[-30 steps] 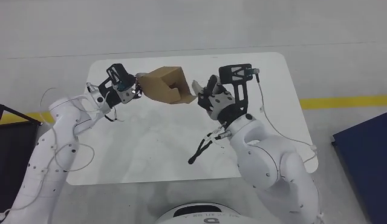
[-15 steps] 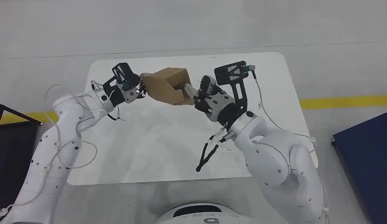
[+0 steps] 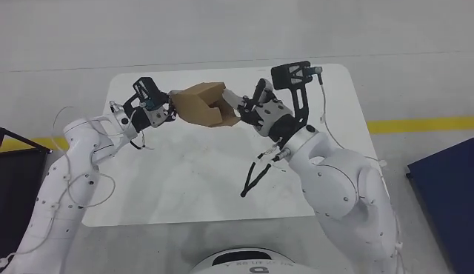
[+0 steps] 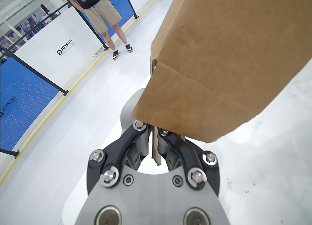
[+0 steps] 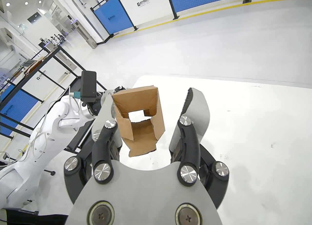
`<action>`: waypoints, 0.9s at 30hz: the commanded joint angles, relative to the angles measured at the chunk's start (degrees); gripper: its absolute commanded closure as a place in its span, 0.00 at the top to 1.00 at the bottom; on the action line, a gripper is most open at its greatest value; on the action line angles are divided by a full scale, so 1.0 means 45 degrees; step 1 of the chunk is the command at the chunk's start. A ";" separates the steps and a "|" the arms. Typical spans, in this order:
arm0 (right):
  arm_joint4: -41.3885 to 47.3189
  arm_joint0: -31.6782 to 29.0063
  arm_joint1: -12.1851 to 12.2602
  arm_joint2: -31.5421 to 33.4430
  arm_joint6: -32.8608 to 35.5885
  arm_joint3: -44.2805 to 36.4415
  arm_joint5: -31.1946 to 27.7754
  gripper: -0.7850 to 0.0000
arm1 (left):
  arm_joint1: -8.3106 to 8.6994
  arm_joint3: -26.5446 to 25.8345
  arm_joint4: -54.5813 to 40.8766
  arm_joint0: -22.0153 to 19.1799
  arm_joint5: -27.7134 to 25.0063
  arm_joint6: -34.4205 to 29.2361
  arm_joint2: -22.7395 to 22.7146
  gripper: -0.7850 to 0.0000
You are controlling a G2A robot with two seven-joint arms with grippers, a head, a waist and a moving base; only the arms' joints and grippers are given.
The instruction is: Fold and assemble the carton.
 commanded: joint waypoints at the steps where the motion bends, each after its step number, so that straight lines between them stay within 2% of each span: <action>1: 0.0000 0.0000 0.0000 0.0000 -0.0006 0.0000 -0.0001 1.00 | 0.0000 -0.0003 0.0025 -0.0003 -0.0001 0.0009 0.0003 0.00; 8: 0.0000 0.0000 0.0000 0.0000 -0.0006 0.0000 -0.0001 1.00 | 0.0000 -0.0003 0.0025 -0.0003 -0.0001 0.0009 0.0003 0.00; 9: 0.0846 -0.0161 -0.0020 0.0052 -0.0485 -0.0025 -0.0434 1.00 | 0.0000 -0.0003 0.0025 -0.0003 -0.0001 0.0009 0.0003 0.00; 11: 0.3143 -0.0601 0.0060 0.0897 -0.1155 0.0856 -0.2974 1.00 | 0.0000 -0.0003 0.0025 -0.0003 -0.0001 0.0009 0.0003 0.00; 13: 0.5759 -0.0896 0.0233 0.2084 -0.1039 0.2115 -0.6635 1.00 | 0.0000 -0.0003 0.0025 -0.0003 -0.0001 0.0009 0.0003 0.00; 15: 0.8385 -0.0896 0.0431 0.3392 -0.0113 0.3837 -0.9340 1.00 | 0.0000 -0.0003 0.0025 -0.0003 -0.0001 0.0009 0.0003 0.00; 17: 1.0118 -0.0442 0.0619 0.4198 0.1315 0.4979 -1.0852 1.00 | 0.0000 -0.0003 0.0025 -0.0003 -0.0001 0.0009 0.0003 0.00; 21: 1.2042 0.0579 0.0885 0.5089 0.2890 0.6087 -1.1992 1.00 | 0.0000 -0.0003 0.0025 -0.0003 -0.0001 0.0009 0.0003 0.00; 27: 1.2562 0.0750 0.0984 0.5476 0.3077 0.6205 -1.1870 1.00 | 0.0000 -0.0003 0.0025 -0.0003 -0.0001 0.0009 0.0003 0.00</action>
